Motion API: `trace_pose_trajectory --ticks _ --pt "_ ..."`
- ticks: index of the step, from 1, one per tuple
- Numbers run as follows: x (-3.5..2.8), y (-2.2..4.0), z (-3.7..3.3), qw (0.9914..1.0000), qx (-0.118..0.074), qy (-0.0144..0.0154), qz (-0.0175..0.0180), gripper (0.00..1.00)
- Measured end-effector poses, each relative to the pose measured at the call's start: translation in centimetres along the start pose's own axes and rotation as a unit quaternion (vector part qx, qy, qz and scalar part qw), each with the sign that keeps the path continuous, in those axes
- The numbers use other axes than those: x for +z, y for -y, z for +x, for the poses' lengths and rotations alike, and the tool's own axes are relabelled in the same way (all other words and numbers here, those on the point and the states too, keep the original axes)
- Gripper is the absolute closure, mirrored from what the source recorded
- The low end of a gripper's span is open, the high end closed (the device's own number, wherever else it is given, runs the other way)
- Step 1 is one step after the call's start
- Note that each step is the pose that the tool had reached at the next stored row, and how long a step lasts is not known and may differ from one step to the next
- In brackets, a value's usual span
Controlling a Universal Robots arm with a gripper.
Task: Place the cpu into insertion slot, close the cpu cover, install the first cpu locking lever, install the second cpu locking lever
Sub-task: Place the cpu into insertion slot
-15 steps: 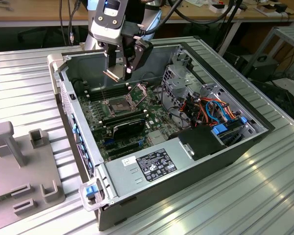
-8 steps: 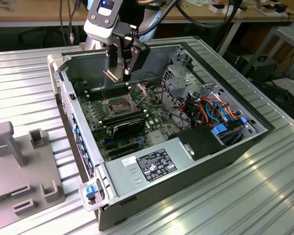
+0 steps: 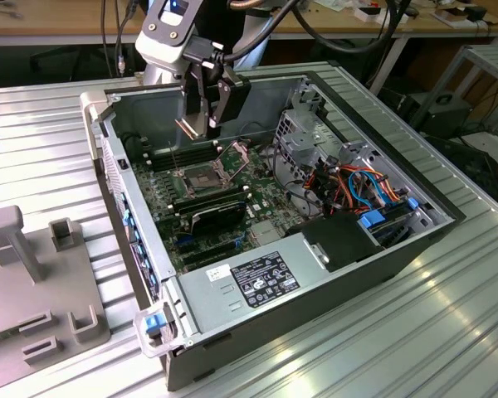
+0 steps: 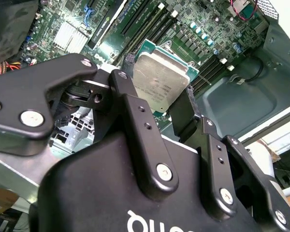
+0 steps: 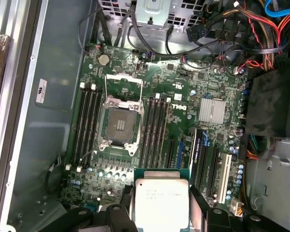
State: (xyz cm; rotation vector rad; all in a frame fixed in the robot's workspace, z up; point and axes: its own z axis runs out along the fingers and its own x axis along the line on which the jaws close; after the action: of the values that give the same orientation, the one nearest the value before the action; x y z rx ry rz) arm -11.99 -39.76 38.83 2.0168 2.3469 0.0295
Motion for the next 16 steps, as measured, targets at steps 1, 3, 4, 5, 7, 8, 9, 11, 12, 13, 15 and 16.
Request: trace_pose_trajectory --ticks 1,3,4,5,7,8,9,11,12,13,15,16 --pt "0.0 0.0 0.0 1.0 0.0 0.0 0.0 0.45" --pt "0.0 0.0 0.0 1.0 0.0 0.0 0.0 0.45" --pt "0.0 0.0 0.0 1.0 0.0 0.0 0.0 0.45" --pt "0.0 0.0 0.0 1.0 0.0 0.0 0.0 0.45" --pt "0.0 0.0 0.0 1.0 0.0 0.0 0.0 0.45" --pt "0.0 0.0 0.0 1.0 0.0 0.0 0.0 0.45" --pt "0.0 0.0 0.0 1.0 0.0 0.0 0.0 0.45" --pt "0.0 0.0 0.0 1.0 0.0 0.0 0.0 0.45" --pt "0.03 0.0 0.0 1.0 0.001 0.0 0.0 0.45" --pt "0.1 -0.01 0.06 1.0 0.003 0.0001 0.0001 0.45" --pt "0.23 -0.02 0.09 0.99995 0.01 0.0004 0.0002 0.45" --pt "0.3 -0.02 0.09 0.99987 0.016 0.0008 0.0004 0.45"
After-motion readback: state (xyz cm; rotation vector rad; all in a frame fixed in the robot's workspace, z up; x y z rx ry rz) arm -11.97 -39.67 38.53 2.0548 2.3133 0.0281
